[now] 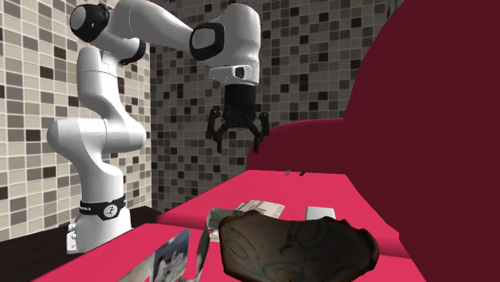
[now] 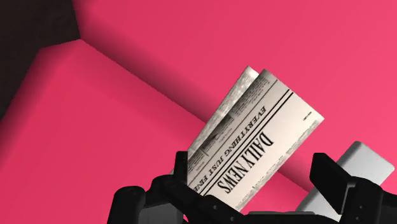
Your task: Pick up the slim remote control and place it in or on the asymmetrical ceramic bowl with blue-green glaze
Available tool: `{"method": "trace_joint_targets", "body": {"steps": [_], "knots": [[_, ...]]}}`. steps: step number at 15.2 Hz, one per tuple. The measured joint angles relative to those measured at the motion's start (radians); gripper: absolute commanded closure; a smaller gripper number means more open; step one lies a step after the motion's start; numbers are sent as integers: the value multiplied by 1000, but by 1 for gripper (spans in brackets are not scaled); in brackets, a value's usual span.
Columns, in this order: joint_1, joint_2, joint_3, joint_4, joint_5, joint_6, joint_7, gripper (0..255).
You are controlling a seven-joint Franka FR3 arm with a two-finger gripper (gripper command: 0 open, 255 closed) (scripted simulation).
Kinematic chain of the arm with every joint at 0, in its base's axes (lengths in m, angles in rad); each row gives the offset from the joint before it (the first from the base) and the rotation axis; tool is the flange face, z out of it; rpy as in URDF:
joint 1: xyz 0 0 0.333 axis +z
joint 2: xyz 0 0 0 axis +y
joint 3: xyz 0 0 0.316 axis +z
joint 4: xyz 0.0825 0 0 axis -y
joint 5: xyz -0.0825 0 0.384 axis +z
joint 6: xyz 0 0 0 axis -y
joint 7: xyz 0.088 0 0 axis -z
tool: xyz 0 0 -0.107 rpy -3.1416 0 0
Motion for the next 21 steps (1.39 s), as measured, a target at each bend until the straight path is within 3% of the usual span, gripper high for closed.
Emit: {"method": "trace_joint_targets", "body": {"steps": [7, 14, 17, 21], "knots": [[-24, 296, 68, 175, -137, 127, 347, 0], [28, 582, 25, 402, -297, 177, 659, 0], [56, 682, -9, 508, -339, 173, 751, 0], [70, 726, -23, 522, -359, 202, 783, 0]]}}
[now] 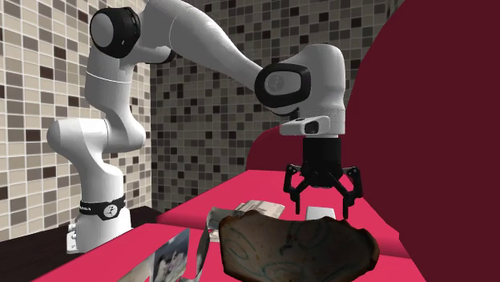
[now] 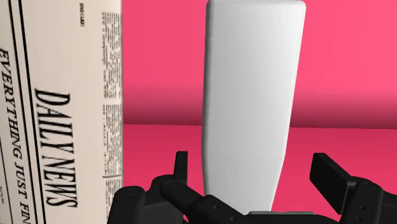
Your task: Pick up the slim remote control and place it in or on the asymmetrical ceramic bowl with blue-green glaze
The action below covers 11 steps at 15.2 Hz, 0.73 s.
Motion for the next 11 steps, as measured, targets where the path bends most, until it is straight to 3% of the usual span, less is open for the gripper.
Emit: {"method": "trace_joint_targets", "body": {"steps": [10, 11], "knots": [[5, 31, -9, -18, -16, 47, 11, 0], [5, 31, -9, -18, -16, 47, 11, 255]]}}
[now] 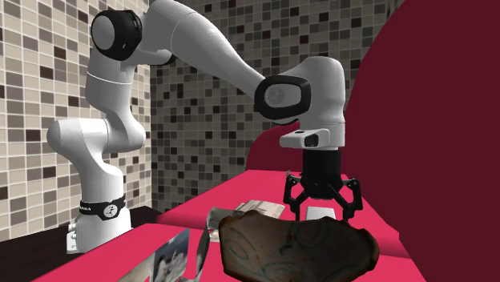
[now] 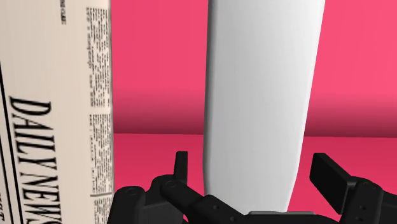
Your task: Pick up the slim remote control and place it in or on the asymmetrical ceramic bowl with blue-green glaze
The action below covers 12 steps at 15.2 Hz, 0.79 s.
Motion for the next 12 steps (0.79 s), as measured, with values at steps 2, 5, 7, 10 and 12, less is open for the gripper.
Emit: {"method": "trace_joint_targets", "body": {"steps": [2, 5, 7, 10, 12], "knots": [[0, 0, 0, 0, 0, 0, 0, 255], [0, 0, 0, 0, 0, 0, 0, 255], [0, 0, 0, 0, 0, 0, 0, 255], [0, 0, 0, 0, 0, 0, 0, 255], [-2, -8, 2, 6, 4, -13, -4, 255]]}}
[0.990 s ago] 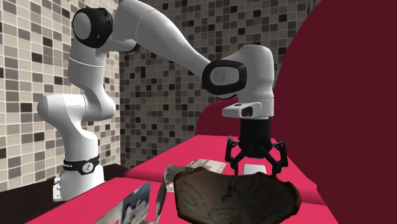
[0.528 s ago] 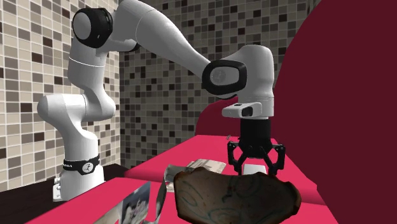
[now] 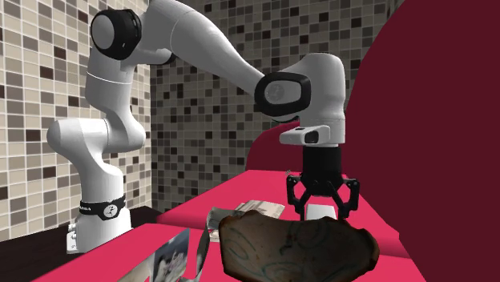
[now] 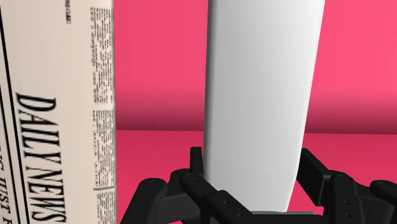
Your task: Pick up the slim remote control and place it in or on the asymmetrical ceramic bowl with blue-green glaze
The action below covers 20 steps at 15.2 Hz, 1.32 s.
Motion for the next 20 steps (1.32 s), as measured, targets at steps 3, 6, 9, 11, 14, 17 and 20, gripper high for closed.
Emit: {"method": "trace_joint_targets", "body": {"steps": [3, 6, 9, 11, 14, 17, 20], "knots": [[-2, -19, 6, 11, 9, -29, -4, 255], [-5, -37, 11, 27, 19, -61, -10, 255], [-6, -52, 16, 44, 27, -92, -14, 255], [-11, -69, 19, 49, 35, -113, -21, 255], [-13, -85, 23, 67, 44, -146, -25, 255], [-14, -98, 26, 91, 51, -181, -31, 255], [-16, -112, 29, 113, 58, -216, -35, 255]]}}
